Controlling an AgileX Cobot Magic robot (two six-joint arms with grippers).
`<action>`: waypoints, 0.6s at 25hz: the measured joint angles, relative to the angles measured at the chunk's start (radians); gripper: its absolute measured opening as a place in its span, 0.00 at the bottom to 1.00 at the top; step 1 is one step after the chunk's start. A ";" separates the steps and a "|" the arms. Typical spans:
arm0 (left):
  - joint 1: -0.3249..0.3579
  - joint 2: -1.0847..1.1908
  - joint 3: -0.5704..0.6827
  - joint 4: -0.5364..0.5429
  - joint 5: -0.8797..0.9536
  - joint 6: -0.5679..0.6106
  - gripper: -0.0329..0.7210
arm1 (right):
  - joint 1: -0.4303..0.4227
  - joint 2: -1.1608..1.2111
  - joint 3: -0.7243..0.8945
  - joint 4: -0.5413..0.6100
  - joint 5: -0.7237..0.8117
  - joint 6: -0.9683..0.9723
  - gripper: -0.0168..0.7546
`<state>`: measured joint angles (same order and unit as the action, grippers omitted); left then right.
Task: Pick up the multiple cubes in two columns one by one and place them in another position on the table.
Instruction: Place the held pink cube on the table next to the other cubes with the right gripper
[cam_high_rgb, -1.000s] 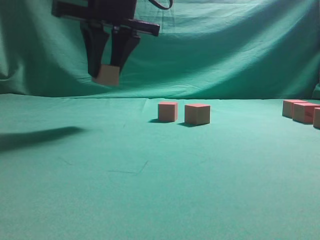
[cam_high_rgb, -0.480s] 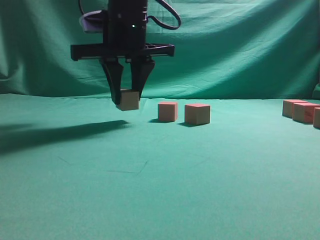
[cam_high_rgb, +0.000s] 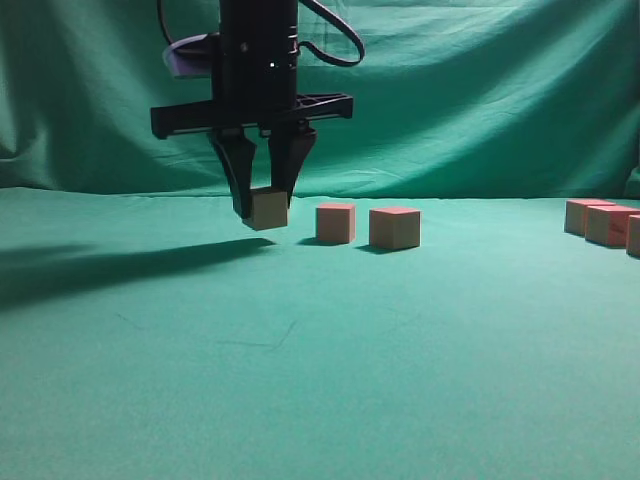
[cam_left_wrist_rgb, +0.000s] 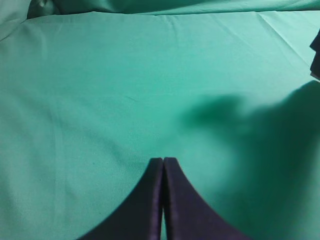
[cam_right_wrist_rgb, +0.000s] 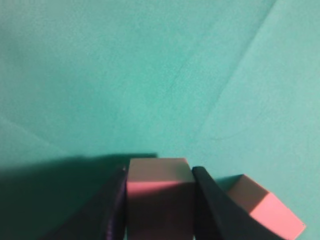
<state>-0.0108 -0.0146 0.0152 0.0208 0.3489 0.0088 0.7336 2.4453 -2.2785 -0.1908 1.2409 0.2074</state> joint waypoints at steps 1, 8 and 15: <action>0.000 0.000 0.000 0.000 0.000 0.000 0.04 | 0.000 0.002 0.000 0.000 0.000 0.014 0.37; 0.000 0.000 0.000 0.000 0.000 0.000 0.04 | 0.000 0.007 0.000 -0.001 0.000 0.084 0.37; 0.000 0.000 0.000 0.000 0.000 0.000 0.04 | 0.000 0.022 0.000 -0.020 -0.002 0.180 0.37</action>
<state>-0.0108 -0.0146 0.0152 0.0208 0.3489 0.0088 0.7336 2.4678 -2.2785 -0.2106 1.2389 0.3871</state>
